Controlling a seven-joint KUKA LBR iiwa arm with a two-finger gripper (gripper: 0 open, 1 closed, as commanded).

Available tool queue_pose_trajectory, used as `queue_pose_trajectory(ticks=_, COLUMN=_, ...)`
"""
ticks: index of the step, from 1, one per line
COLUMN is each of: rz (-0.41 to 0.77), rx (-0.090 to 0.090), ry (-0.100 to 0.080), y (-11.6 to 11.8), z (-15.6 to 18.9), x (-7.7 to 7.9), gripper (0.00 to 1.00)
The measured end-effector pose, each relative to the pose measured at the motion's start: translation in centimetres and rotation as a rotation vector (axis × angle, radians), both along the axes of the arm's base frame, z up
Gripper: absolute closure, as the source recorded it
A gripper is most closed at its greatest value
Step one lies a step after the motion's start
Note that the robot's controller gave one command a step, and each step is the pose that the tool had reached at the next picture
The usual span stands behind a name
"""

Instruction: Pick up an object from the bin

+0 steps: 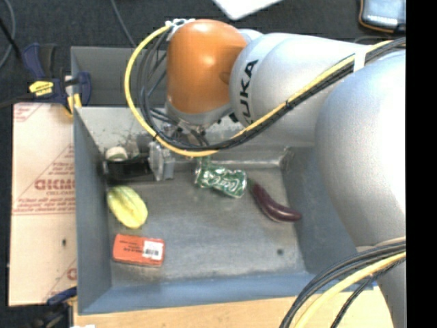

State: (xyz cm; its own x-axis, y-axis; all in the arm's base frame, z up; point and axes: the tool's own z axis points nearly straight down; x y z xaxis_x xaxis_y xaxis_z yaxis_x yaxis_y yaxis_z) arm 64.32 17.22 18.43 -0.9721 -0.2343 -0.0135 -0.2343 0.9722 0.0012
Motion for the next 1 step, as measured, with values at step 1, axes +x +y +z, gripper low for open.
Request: queue_pose_trajectory(ticks=1, rz=0.178, rx=-0.003, ry=0.003, y=-2.02, z=0.05, x=-1.25, gripper=1.00)
